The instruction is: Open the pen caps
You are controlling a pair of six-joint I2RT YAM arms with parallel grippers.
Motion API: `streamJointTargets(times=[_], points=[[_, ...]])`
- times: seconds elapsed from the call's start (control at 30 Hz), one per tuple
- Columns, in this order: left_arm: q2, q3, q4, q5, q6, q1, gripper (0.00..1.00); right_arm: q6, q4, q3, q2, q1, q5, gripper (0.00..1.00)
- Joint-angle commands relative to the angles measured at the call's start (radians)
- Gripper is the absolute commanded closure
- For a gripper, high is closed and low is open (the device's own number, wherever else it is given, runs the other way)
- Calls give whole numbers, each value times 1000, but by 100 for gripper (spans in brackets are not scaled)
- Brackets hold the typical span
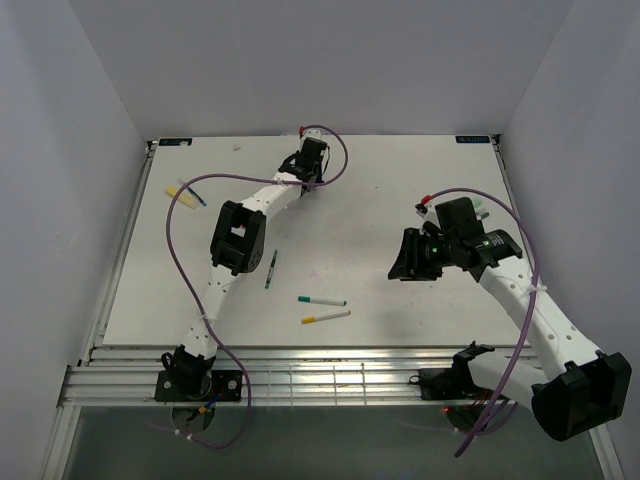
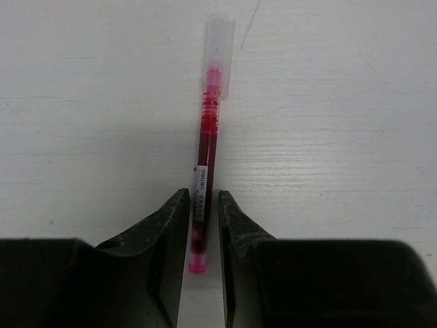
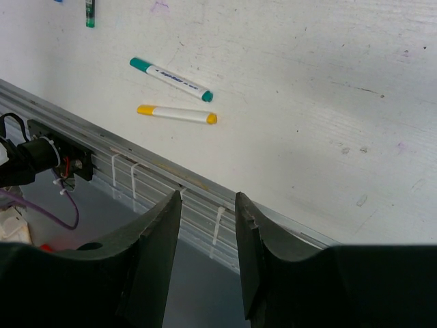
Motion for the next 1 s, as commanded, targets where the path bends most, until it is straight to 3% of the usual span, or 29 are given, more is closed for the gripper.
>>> streamJointTargets(times=[0.0, 0.27, 0.4, 0.53, 0.63, 0.7, 0.77, 0.83, 0.97], points=[[29, -29, -61, 57, 11, -15, 68, -22, -20, -7, -32, -8, -2, 57], [-34, 10, -49, 72, 38, -15, 83, -36, -34, 39, -13, -20, -15, 56], [-118, 7, -39, 86, 26, -2, 100, -34, -34, 70, 20, -24, -37, 56], [-230, -2, -84, 135, -8, 1, 100, -33, -26, 108, 49, -22, -46, 56], [-371, -76, -150, 201, -72, 0, 100, -42, -31, 158, 73, -25, -46, 56], [-468, -212, -160, 253, -109, 0, 100, -28, -16, 185, 87, -36, -55, 55], [-626, -373, -156, 337, -112, -2, 100, -4, 7, 220, 121, -43, -81, 51], [-764, -462, -156, 435, -98, -3, 100, 30, 41, 257, 173, -53, -126, 45], [-952, -630, -190, 587, -101, -8, 100, 89, 127, 323, 266, -65, -222, 41]])
